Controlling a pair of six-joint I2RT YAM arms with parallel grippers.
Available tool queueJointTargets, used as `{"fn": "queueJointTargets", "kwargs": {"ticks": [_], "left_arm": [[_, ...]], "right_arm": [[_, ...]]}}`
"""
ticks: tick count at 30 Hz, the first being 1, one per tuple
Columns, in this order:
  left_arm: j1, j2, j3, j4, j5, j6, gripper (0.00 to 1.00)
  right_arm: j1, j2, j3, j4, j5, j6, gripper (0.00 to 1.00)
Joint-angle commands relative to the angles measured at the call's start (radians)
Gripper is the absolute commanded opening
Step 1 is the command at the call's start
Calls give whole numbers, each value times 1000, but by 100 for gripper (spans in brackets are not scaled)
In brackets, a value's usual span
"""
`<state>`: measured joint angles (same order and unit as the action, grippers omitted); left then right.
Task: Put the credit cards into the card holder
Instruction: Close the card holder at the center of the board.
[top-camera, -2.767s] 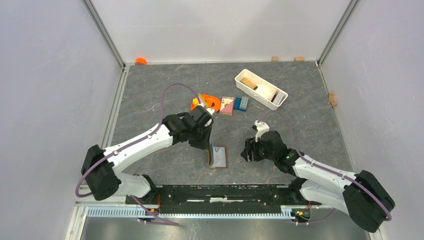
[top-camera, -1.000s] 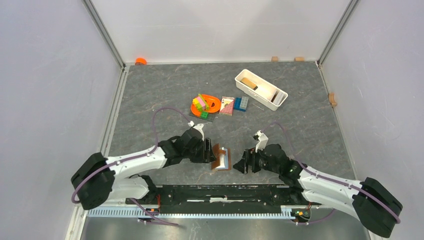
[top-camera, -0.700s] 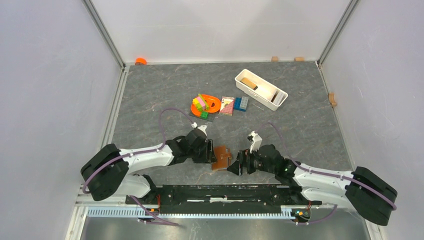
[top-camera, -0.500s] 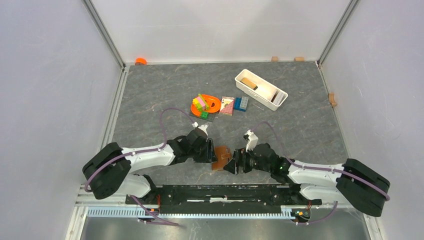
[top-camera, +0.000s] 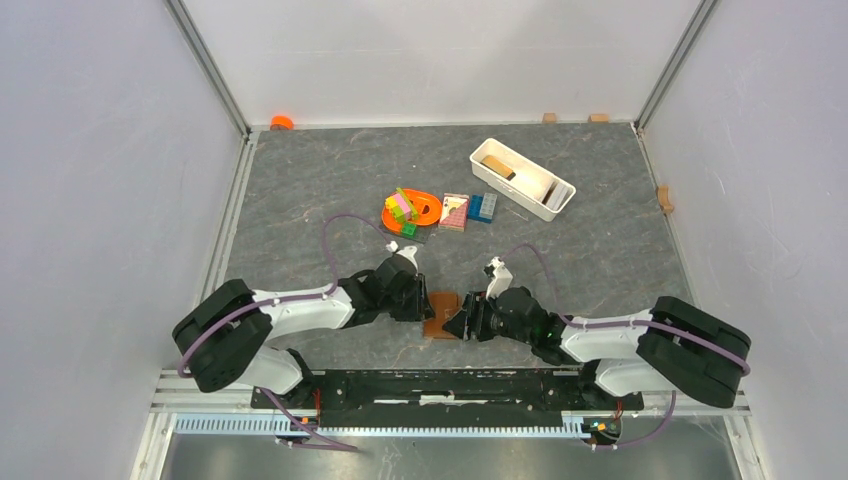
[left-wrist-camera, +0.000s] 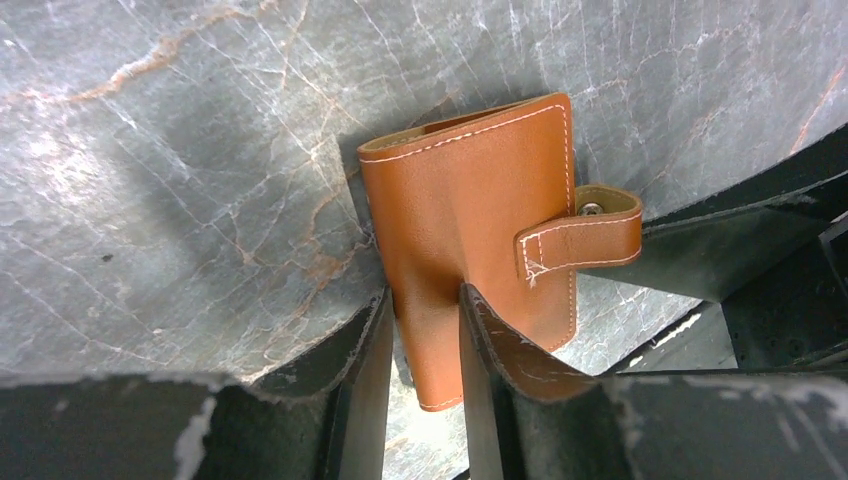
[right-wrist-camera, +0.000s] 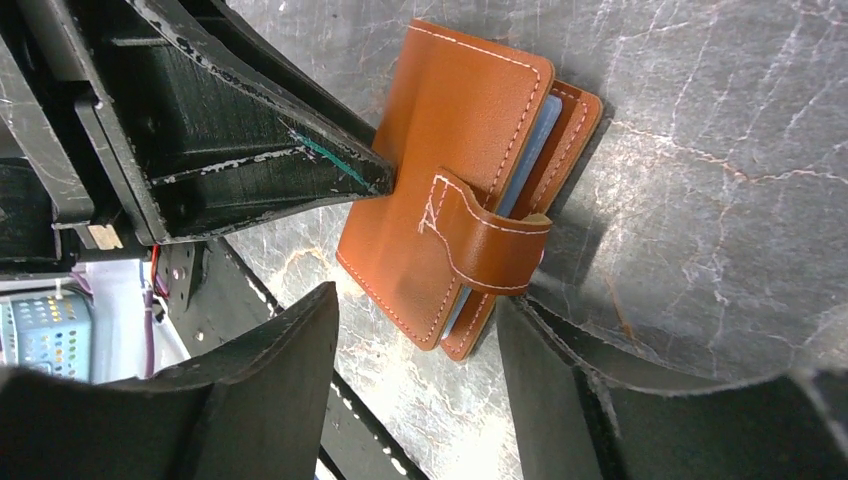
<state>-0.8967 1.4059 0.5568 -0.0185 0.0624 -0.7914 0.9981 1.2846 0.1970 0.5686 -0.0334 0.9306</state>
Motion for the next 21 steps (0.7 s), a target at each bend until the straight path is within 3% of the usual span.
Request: {"fn": "queueJointTargets", "kwargs": {"ticks": [1, 11, 19, 21], "left_arm": [[-4, 35, -22, 90, 38, -4, 35], [-4, 40, -105, 237, 92, -68, 28], [-3, -2, -184, 376, 148, -105, 30], [-2, -27, -187, 348, 123, -110, 33]], "right_arm": [[27, 65, -12, 49, 15, 40, 63], [42, 142, -28, 125, 56, 85, 46], [43, 182, 35, -118, 194, 93, 2], [44, 180, 27, -155, 231, 112, 0]]}}
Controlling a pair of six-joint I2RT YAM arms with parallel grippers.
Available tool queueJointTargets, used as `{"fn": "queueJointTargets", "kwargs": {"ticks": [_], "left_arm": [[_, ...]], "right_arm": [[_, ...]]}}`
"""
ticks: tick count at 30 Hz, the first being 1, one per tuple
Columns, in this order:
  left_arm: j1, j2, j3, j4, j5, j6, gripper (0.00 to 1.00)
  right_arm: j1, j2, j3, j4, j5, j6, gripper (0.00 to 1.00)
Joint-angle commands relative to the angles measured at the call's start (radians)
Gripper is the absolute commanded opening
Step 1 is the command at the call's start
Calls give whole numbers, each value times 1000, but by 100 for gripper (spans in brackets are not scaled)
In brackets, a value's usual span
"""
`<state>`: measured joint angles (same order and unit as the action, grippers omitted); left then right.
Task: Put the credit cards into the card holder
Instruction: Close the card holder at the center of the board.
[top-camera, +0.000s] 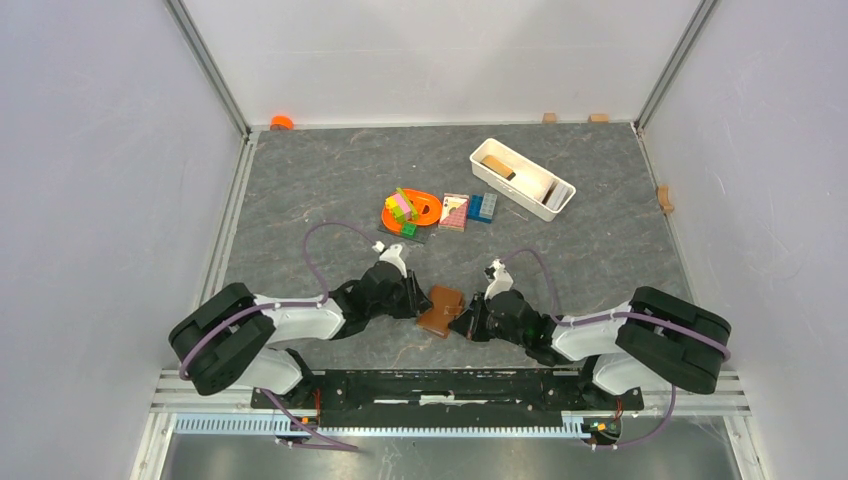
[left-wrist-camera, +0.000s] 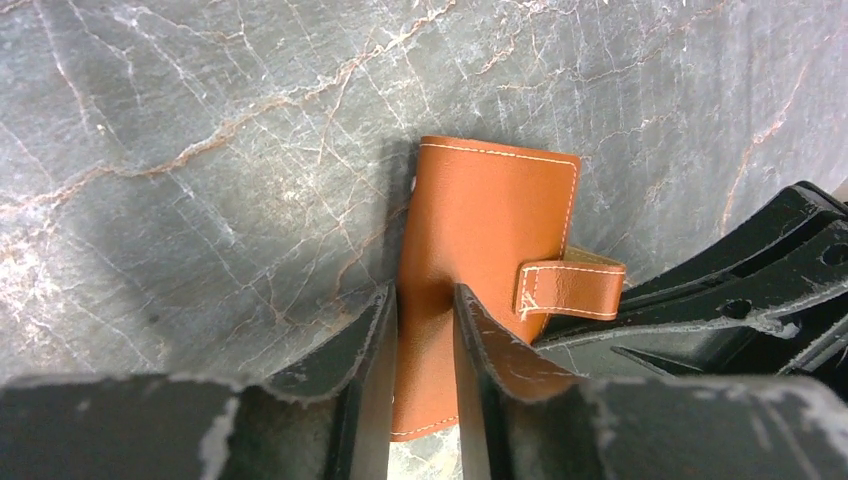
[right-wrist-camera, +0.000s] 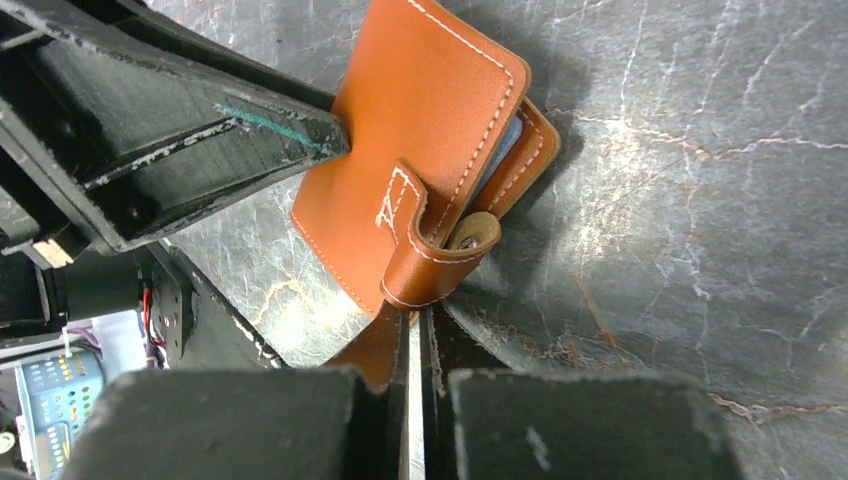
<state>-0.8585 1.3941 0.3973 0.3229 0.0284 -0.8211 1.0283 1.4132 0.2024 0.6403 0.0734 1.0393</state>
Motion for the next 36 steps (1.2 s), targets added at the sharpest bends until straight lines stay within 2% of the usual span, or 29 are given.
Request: {"fn": "queueJointTargets", "kwargs": {"ticks": [1, 5, 8, 11, 17, 20, 25, 27, 28, 31, 33, 35, 36], "left_arm": [[-40, -31, -30, -10, 142, -84, 37], [-40, -117, -38, -109, 58, -90, 50], [-39, -181, -44, -180, -3, -86, 56], [-35, -196, -44, -208, -3, -79, 57], [-26, -114, -57, -63, 97, -112, 55], [-18, -68, -61, -7, 125, -121, 49], [-17, -71, -64, 70, 142, -81, 20], [-17, -104, -53, 37, 133, -39, 7], [-17, -130, -45, 12, 121, -18, 2], [-16, -216, -13, -92, 79, 62, 2], [-16, -286, 15, -157, 64, 113, 2], [-16, -335, 50, -215, 81, 169, 2], [-16, -355, 63, -231, 105, 202, 2]], "right_arm": [[13, 52, 12, -236, 136, 15, 0], [14, 62, -21, -238, 157, 51, 0], [15, 76, -31, -238, 156, 62, 0], [15, 81, -32, -236, 155, 63, 0], [19, 79, -29, -228, 151, 56, 0], [22, 67, -34, -225, 156, 51, 0], [24, -17, -46, -212, 182, -10, 0], [24, -96, -56, -220, 195, -63, 9], [24, -146, -54, -240, 200, -93, 19], [25, -288, -23, -382, 231, -183, 61], [23, -400, 5, -472, 250, -255, 82], [13, -489, 34, -524, 238, -351, 95], [2, -526, 48, -545, 220, -401, 98]]}}
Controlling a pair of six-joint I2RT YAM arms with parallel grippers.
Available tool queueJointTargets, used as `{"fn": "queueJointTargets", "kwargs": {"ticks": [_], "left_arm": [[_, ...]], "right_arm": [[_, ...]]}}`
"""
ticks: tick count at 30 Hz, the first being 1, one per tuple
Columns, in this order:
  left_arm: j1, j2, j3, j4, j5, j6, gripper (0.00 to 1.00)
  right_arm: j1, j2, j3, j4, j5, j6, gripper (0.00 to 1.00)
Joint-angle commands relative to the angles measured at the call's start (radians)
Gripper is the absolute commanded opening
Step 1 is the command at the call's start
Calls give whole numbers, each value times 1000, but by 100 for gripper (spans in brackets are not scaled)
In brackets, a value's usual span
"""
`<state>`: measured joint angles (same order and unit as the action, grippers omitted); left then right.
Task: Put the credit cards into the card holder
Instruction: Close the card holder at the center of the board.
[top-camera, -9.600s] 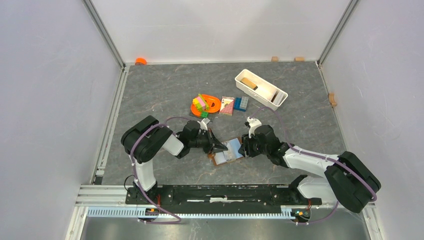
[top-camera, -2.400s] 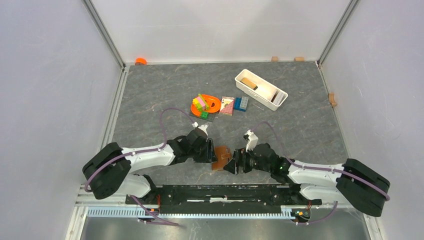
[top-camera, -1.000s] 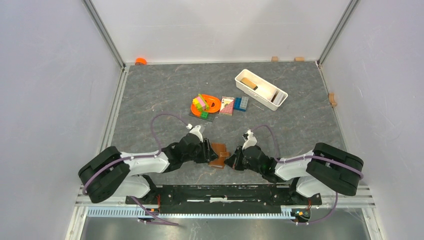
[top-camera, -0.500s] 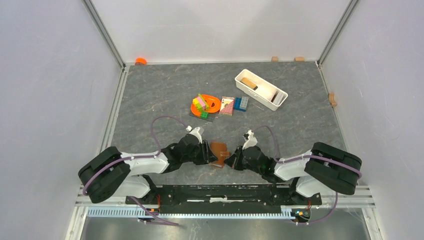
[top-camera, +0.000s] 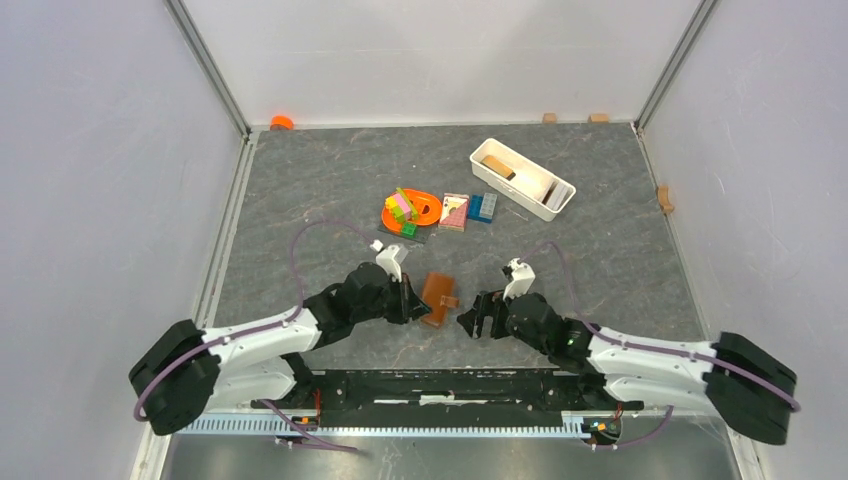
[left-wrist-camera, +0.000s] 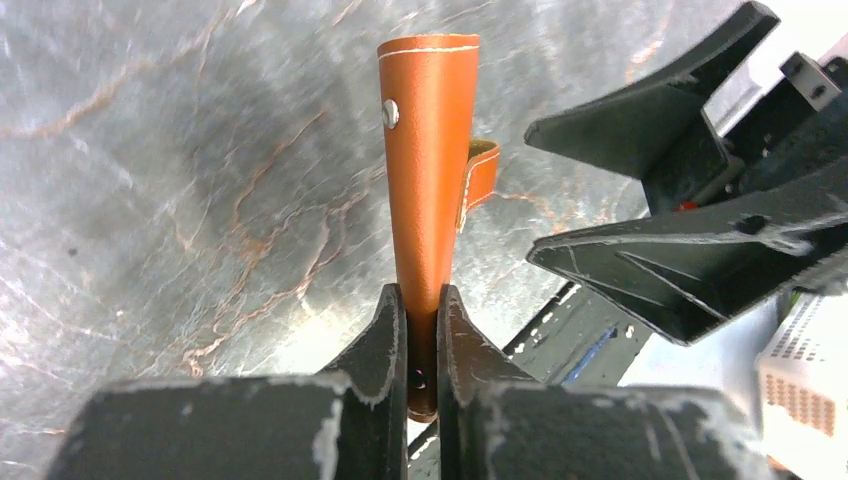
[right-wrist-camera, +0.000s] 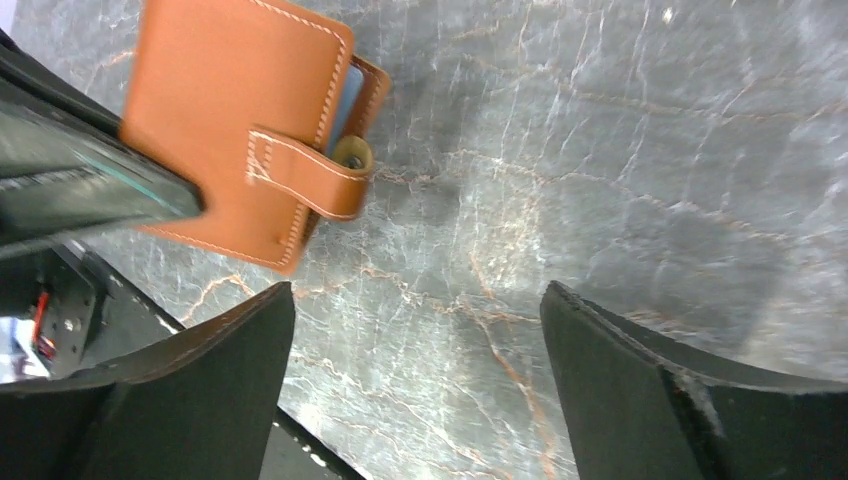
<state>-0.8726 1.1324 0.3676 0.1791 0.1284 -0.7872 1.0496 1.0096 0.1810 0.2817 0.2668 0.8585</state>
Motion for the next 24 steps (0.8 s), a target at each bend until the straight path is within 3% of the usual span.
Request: {"fn": "queueJointTargets", "kwargs": {"ticks": [1, 5, 12, 22, 24], "left_arm": [[-2, -117, 108, -103, 26, 194, 2], [-2, -193, 136, -113, 153, 257, 2], [-5, -274, 149, -110, 323, 294, 2], [-14, -275, 145, -77, 403, 300, 2], [-16, -275, 143, -67, 414, 297, 2]], "right_arm": [[-38, -163, 86, -194, -18, -269, 98], [-147, -285, 157, -209, -247, -434, 98], [-272, -347, 260, -168, -564, -460, 98], [-273, -193, 303, -128, -719, -436, 97], [-273, -185, 294, -123, -723, -433, 90]]}}
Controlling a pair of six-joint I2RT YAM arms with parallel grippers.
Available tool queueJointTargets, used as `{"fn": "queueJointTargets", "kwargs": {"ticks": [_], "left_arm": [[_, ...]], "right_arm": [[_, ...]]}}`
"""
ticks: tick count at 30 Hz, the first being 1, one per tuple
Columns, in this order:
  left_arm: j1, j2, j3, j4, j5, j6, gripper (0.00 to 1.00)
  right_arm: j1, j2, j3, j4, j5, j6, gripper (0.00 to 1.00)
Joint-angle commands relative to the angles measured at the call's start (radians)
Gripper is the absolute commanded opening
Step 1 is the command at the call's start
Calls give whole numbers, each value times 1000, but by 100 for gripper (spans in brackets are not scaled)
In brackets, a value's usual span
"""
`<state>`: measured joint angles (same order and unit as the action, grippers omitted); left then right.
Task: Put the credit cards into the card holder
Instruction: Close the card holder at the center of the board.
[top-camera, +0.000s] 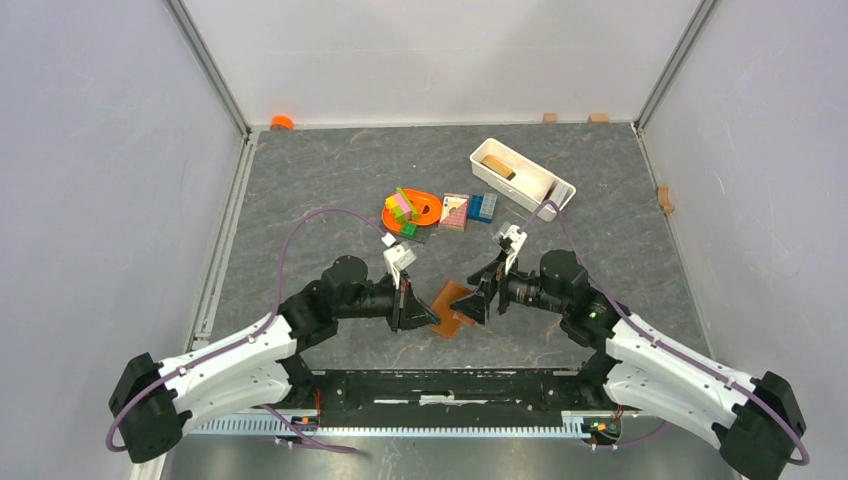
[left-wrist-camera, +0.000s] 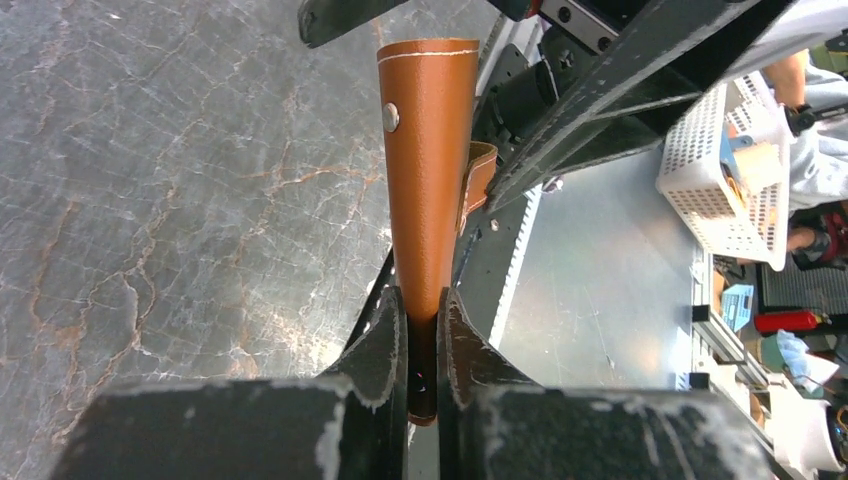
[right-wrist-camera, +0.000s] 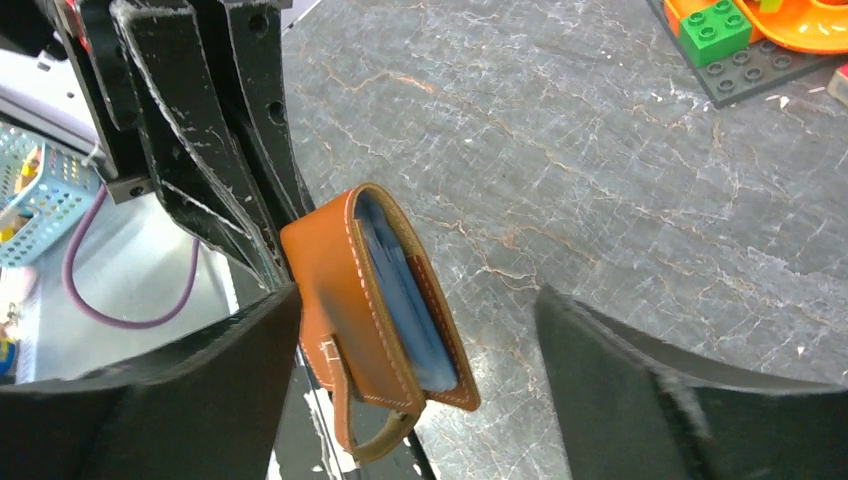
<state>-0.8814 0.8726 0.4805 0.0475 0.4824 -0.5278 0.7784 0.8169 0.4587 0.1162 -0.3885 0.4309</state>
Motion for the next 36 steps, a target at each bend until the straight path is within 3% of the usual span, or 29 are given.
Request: {"fn": "queueJointTargets", "kwargs": {"ticks": [1, 4, 7, 8, 10, 11, 13, 17, 20, 24, 30, 36], "left_arm": [[-7, -14, 30, 64, 62, 37, 2], [-8, -2, 31, 62, 68, 37, 3], [-7, -3, 36, 39, 50, 43, 9], [-7, -11, 40, 20, 32, 45, 17], [-7, -40, 54, -33, -43, 44, 47], [-7, -59, 61, -66, -101, 36, 64], [-7, -108, 81, -155, -225, 8, 79], [-3, -144, 147, -314, -441, -155, 93], [13, -136, 202, -416, -526, -360, 97], [25, -131, 138, -277, -487, -591, 100], [34, -88, 77, -220, -519, -720, 100], [39, -105, -18, -109, -532, -834, 100]], "right_arm": [[-2, 10, 10, 51, -70, 2, 83], [-2, 8, -1, 72, -84, 10, 62], [-2, -3, 10, 37, -57, -25, 31], [-2, -6, 16, 16, -41, -50, 22], [-2, -18, 24, -23, 1, -105, 4], [-1, -25, 26, -40, 38, -142, 0], [0, -43, 13, -51, 108, -207, 0], [63, -72, -27, -13, 322, -329, 0], [206, -94, -78, 68, 596, -418, 0], [361, -90, -123, 180, 846, -534, 0], [704, 34, -108, 377, 1274, -786, 0], [868, 225, -68, 571, 1403, -1021, 0]]}}
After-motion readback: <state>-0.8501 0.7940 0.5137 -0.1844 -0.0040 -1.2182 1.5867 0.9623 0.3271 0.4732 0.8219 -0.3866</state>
